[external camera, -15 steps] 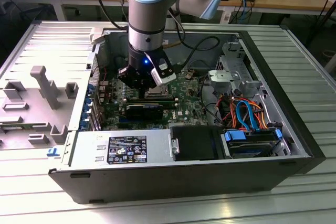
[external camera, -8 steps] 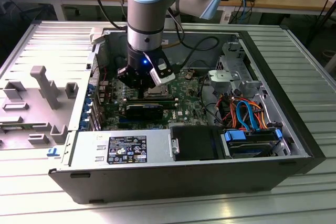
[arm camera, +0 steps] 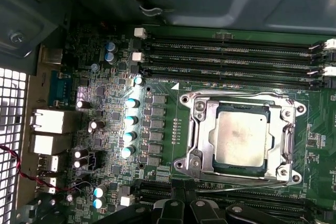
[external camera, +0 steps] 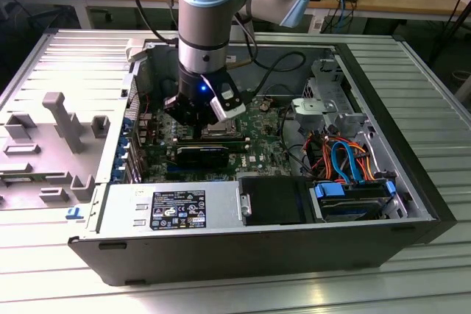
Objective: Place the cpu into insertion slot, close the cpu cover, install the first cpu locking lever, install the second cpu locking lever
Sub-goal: 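Install the second cpu locking lever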
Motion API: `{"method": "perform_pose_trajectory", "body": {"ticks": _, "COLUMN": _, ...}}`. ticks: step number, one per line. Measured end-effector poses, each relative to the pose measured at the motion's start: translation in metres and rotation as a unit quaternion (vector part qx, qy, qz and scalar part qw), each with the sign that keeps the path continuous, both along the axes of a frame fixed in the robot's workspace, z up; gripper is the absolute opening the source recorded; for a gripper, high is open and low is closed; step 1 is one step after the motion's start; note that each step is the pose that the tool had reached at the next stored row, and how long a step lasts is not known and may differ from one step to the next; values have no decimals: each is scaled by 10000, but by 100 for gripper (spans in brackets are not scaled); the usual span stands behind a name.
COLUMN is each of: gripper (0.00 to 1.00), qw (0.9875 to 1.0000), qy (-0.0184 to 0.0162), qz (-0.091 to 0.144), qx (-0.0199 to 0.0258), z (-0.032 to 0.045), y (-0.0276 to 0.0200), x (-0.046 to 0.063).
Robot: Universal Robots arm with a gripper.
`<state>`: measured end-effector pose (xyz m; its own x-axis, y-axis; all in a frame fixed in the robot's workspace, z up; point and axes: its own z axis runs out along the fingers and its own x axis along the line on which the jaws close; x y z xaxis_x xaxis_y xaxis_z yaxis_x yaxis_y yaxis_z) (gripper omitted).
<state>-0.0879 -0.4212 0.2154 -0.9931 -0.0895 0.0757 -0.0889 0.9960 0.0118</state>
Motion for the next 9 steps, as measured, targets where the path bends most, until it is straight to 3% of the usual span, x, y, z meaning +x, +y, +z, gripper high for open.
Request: {"method": "perform_pose_trajectory", "body": {"ticks": 9, "gripper": 11, "qw": 10000, "qy": 0, "qz": 41, "qx": 8, "z": -31, "y": 7, "x": -6}}
